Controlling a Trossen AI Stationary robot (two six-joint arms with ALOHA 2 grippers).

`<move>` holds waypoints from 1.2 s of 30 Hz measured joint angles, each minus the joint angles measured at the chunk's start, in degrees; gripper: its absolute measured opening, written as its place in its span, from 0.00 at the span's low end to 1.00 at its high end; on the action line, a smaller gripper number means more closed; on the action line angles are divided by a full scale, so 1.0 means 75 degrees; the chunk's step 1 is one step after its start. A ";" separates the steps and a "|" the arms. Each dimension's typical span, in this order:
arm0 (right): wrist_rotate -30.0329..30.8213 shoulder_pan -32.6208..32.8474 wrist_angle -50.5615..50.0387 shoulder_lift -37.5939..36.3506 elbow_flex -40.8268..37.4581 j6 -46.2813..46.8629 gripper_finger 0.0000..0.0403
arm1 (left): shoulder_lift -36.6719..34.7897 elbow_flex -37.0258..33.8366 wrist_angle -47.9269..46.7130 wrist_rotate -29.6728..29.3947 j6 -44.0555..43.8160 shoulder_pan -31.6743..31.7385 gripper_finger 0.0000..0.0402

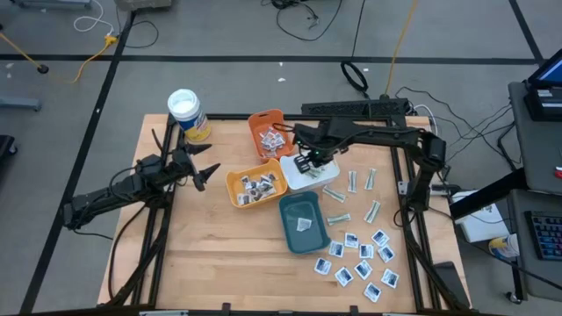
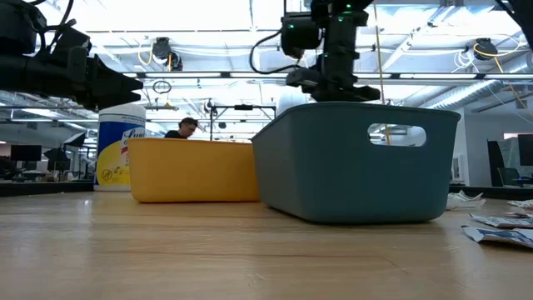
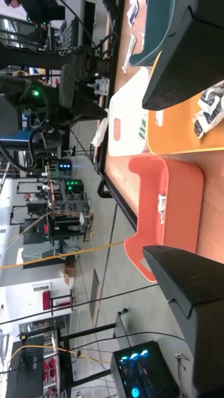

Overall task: Pick & Place First Aid Supplies
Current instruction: Put the green bandage into the white bin

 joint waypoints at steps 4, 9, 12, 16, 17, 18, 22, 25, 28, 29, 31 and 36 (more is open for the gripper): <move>0.0000 0.0072 0.0186 0.0234 0.0084 -0.0131 0.00 | 0.0000 -0.0001 0.0000 -0.0001 0.0000 -0.0001 0.94; 0.0017 0.0097 0.0331 0.0728 0.0060 -0.0340 0.00 | 0.0000 0.0000 0.0000 -0.0003 0.0000 -0.0002 0.94; 0.0017 0.0102 0.0438 0.0936 0.0069 -0.0476 0.00 | 0.0000 0.0000 0.0000 0.0000 0.0000 -0.0003 0.94; 0.0014 0.0126 0.0432 0.1217 0.0063 -0.0487 0.00 | 0.0000 0.0000 0.0000 -0.0001 0.0000 -0.0001 0.94; 0.0009 0.0126 0.0433 0.1240 0.0063 -0.0487 0.00 | 0.0000 0.0000 0.0000 -0.0002 0.0000 -0.0003 0.94; 0.0000 0.0126 0.0427 0.1245 0.0063 -0.0508 0.01 | 0.0000 0.0000 0.0000 0.0000 0.0000 -0.0001 0.94; 0.0020 0.0126 0.0584 0.1245 0.0063 -0.0717 0.05 | 0.0000 0.0000 0.0002 0.0000 0.0000 0.0000 0.94; 0.0048 0.0123 0.0754 0.1245 0.0063 -0.0995 0.12 | 0.0000 -0.0001 0.0000 0.0000 0.0000 -0.0003 0.94; 0.0050 0.0125 0.0737 0.1245 0.0063 -0.1079 0.22 | 0.0000 0.0000 0.0000 0.0000 0.0000 -0.0001 0.94; 0.0052 0.0128 0.0738 0.1245 0.0063 -0.1039 0.25 | 0.0000 0.0000 0.0000 0.0000 0.0000 -0.0001 0.94; 0.0061 0.0141 0.0780 0.1245 0.0063 -0.0997 0.33 | 0.0000 0.0000 0.0000 0.0000 0.0000 -0.0003 0.94; 0.0021 0.0095 0.0648 0.1081 0.0060 -0.0837 0.47 | 0.0000 0.0000 0.0000 0.0000 0.0000 -0.0003 0.94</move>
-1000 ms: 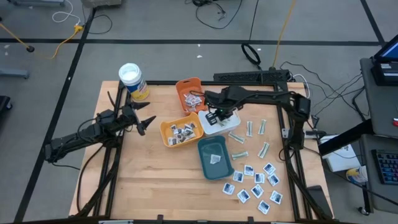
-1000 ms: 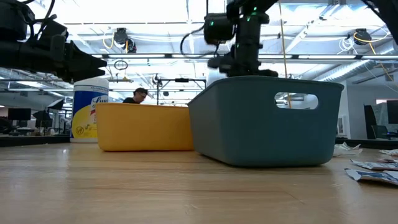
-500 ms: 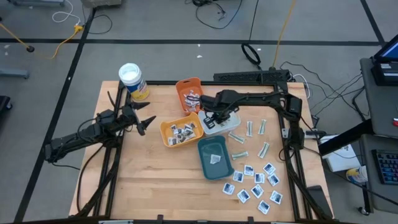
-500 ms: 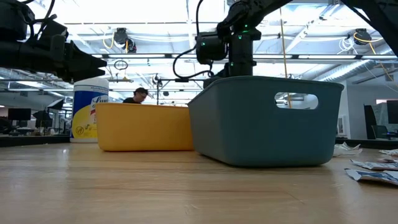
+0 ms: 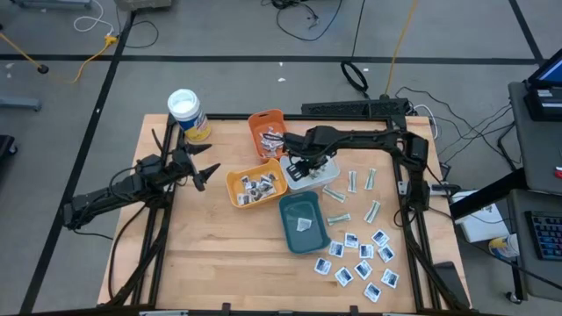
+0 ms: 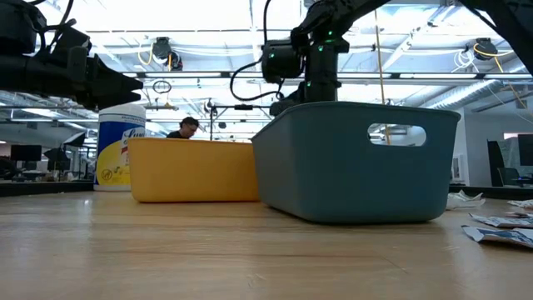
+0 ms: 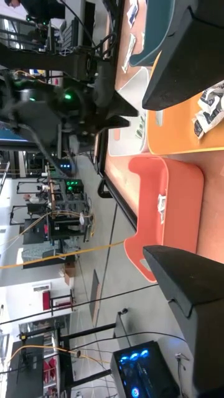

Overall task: Pick & Place First Aid Supplies
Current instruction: Put the green bandage into the white bin

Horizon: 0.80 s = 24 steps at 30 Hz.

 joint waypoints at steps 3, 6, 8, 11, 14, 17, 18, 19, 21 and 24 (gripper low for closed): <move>0.0000 -0.0100 -0.0034 -0.0274 0.0009 0.0205 0.50 | 0.0000 0.0000 0.0000 -0.0002 0.0000 0.0000 0.94; 0.0006 -0.0205 -0.0072 -0.0558 -0.0132 0.0424 0.51 | 0.0000 0.0000 0.0000 -0.0002 0.0000 0.0000 0.94; 0.0001 -0.0259 -0.0039 -0.0857 -0.0404 0.0644 0.50 | 0.0000 0.0000 0.0001 0.0000 0.0000 0.0000 0.94; -0.0003 -0.0329 -0.0009 -0.1390 -0.1058 0.0996 0.49 | 0.0000 -0.0002 0.0000 0.0000 -0.0001 0.0000 0.94; 0.0059 -0.0339 0.0103 -0.2031 -0.1785 0.1490 0.48 | 0.0000 0.0000 0.0002 0.0000 0.0000 0.0002 0.94; 0.0055 -0.0373 0.0271 -0.2767 -0.2575 0.2038 0.48 | 0.0000 0.0000 0.0000 0.0000 0.0000 0.0000 0.94; 0.0047 -0.0377 0.0278 -0.2982 -0.2860 0.2223 0.48 | 0.0000 0.0000 0.0000 0.0000 0.0000 0.0003 0.94; 0.0038 -0.0377 0.0275 -0.3188 -0.3133 0.2411 0.48 | 0.0000 -0.0001 0.0000 -0.0001 0.0000 0.0003 0.94; 0.0041 -0.0412 0.0263 -0.3637 -0.3686 0.2730 0.48 | 0.0000 0.0000 0.0000 0.0000 0.0000 0.0000 0.94; 0.0051 -0.0566 0.0255 -0.4277 -0.4511 0.3060 0.48 | 0.0000 -0.0001 0.0000 0.0000 0.0000 0.0003 0.94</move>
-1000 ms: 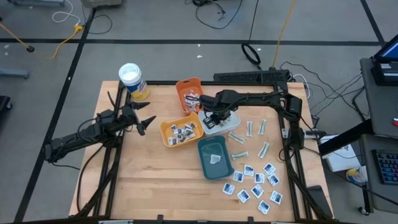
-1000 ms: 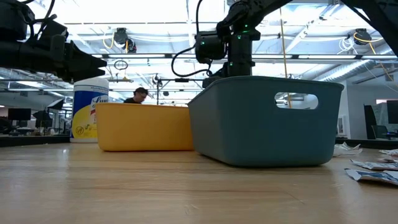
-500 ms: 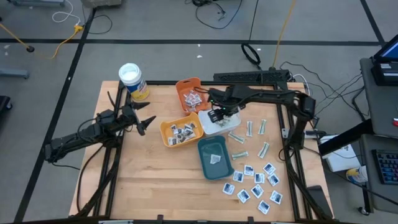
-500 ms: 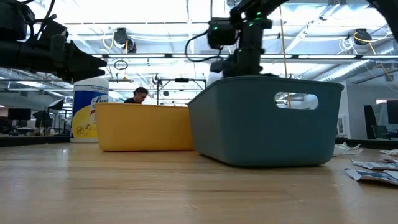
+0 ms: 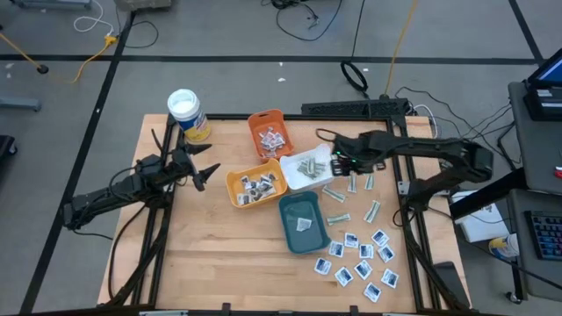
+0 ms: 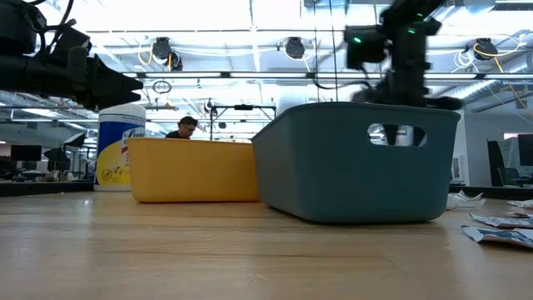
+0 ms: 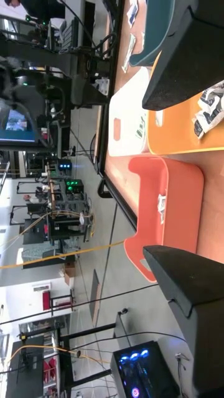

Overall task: Pick & Place First Aid Supplies
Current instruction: Put the green bandage into the white bin

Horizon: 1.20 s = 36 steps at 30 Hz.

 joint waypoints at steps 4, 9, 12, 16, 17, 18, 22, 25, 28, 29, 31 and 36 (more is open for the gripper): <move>0.0179 -0.0302 -0.0082 -0.0699 -0.0830 0.0190 0.48 | 0.0000 0.0001 0.0000 0.0000 0.0000 0.0000 0.94; 0.0205 -0.0809 -0.0273 -0.1260 -0.1398 0.0138 0.48 | 0.0000 0.0001 0.0000 0.0000 0.0000 -0.0001 0.94; 0.0214 -0.1036 -0.0268 -0.1387 -0.1567 0.0062 0.47 | 0.0000 0.0001 0.0000 0.0000 0.0000 0.0000 0.94; 0.0208 -0.1183 -0.0080 -0.1348 -0.1921 0.0117 0.46 | 0.0000 0.0001 0.0000 0.0000 0.0000 -0.0001 0.94; 0.0215 -0.1183 0.0063 -0.1297 -0.2023 0.0172 0.46 | 0.0000 0.0001 0.0000 0.0000 0.0000 -0.0001 0.94; 0.0212 -0.1183 0.0219 -0.1255 -0.2150 0.0215 0.46 | 0.0000 0.0001 0.0000 -0.0001 0.0000 0.0000 0.94; 0.0181 -0.1183 0.0685 -0.1101 -0.2552 0.0447 0.45 | 0.0000 0.0001 0.0000 -0.0001 0.0000 0.0000 0.94; 0.0179 -0.1183 0.0890 -0.0977 -0.2774 0.0584 0.44 | 0.0000 0.0001 0.0000 -0.0003 0.0000 0.0000 0.94; 0.0177 -0.1183 0.1178 -0.0834 -0.2940 0.0640 0.42 | 0.0000 0.0001 0.0000 -0.0003 0.0000 -0.0001 0.94; 0.0182 -0.1180 0.1252 -0.0791 -0.2951 0.0689 0.42 | 0.0000 0.0001 0.0000 -0.0001 0.0000 -0.0001 0.94; 0.0177 -0.1180 0.1347 -0.0716 -0.2953 0.0756 0.40 | 0.0000 0.0000 0.0000 -0.0001 0.0000 0.0000 0.94; 0.0165 -0.1183 0.1492 -0.0662 -0.2956 0.0762 0.26 | 0.0000 0.0001 0.0000 -0.0002 0.0000 -0.0003 0.94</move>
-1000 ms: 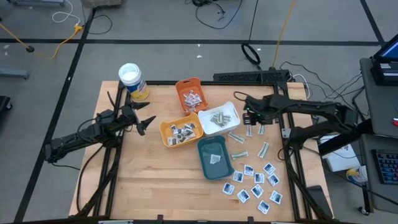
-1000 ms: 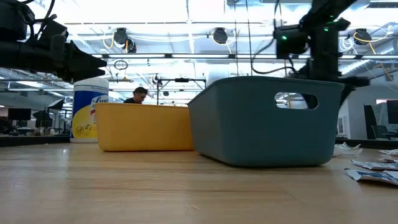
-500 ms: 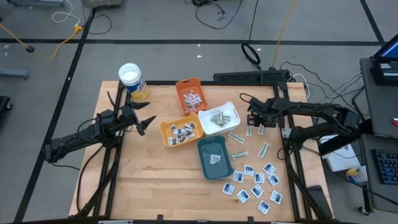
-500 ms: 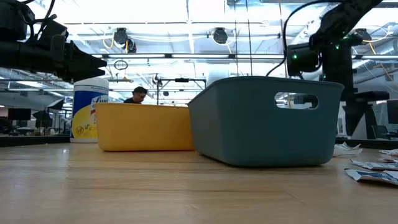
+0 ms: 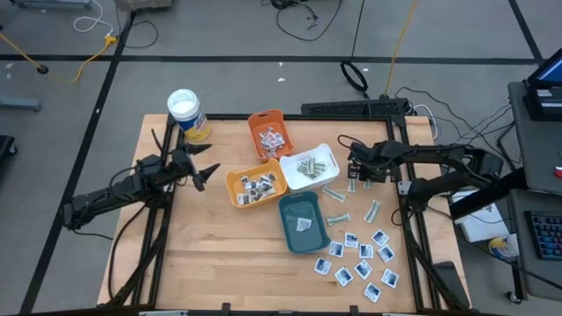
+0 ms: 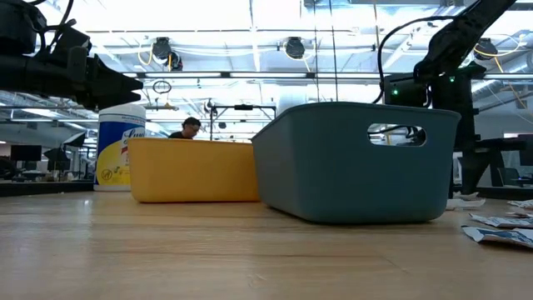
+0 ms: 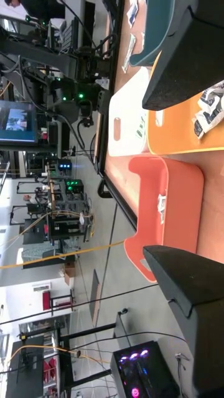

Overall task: Pick & Place First Aid Supplies
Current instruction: Put the green bandage into the white bin

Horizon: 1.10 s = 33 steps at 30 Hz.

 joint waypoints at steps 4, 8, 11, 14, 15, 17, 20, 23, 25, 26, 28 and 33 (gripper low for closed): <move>-0.0005 0.0003 0.0001 -0.0006 0.0000 -0.0051 0.07 | 0.0000 0.0000 0.0000 0.0001 0.0000 0.0000 0.94; -0.0021 0.0003 -0.0383 -0.0009 0.0196 -0.0210 0.03 | 0.0000 0.0000 0.0000 0.0000 0.0000 0.0003 0.94; -0.0045 0.0003 -0.1048 -0.0012 0.0619 -0.0413 0.03 | 0.0000 0.0000 0.0000 0.0002 0.0000 0.0003 0.94; -0.0214 0.0001 -0.1645 0.0029 0.1163 -0.0787 0.01 | 0.0000 0.0000 0.0000 0.0002 0.0000 0.0003 0.94; -0.0235 0.0003 -0.1828 0.0096 0.1365 -0.0894 0.01 | 0.0000 0.0000 0.0000 0.0000 0.0000 0.0000 0.94; -0.0248 0.0003 -0.2214 0.0248 0.1737 -0.0976 0.01 | 0.0000 0.0000 0.0000 0.0002 0.0000 0.0000 0.94; -0.0243 -0.0067 -0.2579 0.0475 0.2189 -0.1184 0.01 | 0.0000 0.0000 0.0000 0.0002 -0.0001 0.0001 0.94; -0.0244 -0.0099 -0.2771 0.0747 0.2636 -0.1241 0.01 | 0.0000 -0.0001 0.0000 0.0002 0.0000 0.0002 0.94; -0.0242 -0.0064 -0.2933 0.1031 0.3078 -0.1257 0.01 | 0.0000 0.0000 0.0000 0.0002 0.0000 0.0003 0.94; -0.0245 -0.0023 -0.3011 0.1197 0.3340 -0.1289 0.00 | 0.0000 -0.0001 0.0000 0.0002 -0.0001 0.0001 0.94; -0.0245 0.0080 -0.3120 0.1578 0.3929 -0.1424 0.00 | 0.0000 -0.0001 0.0000 0.0002 0.0000 0.0000 0.94; -0.0248 0.0336 -0.3214 0.2629 0.5495 -0.1769 0.00 | 0.0000 0.0000 0.0000 0.0001 0.0000 0.0001 0.94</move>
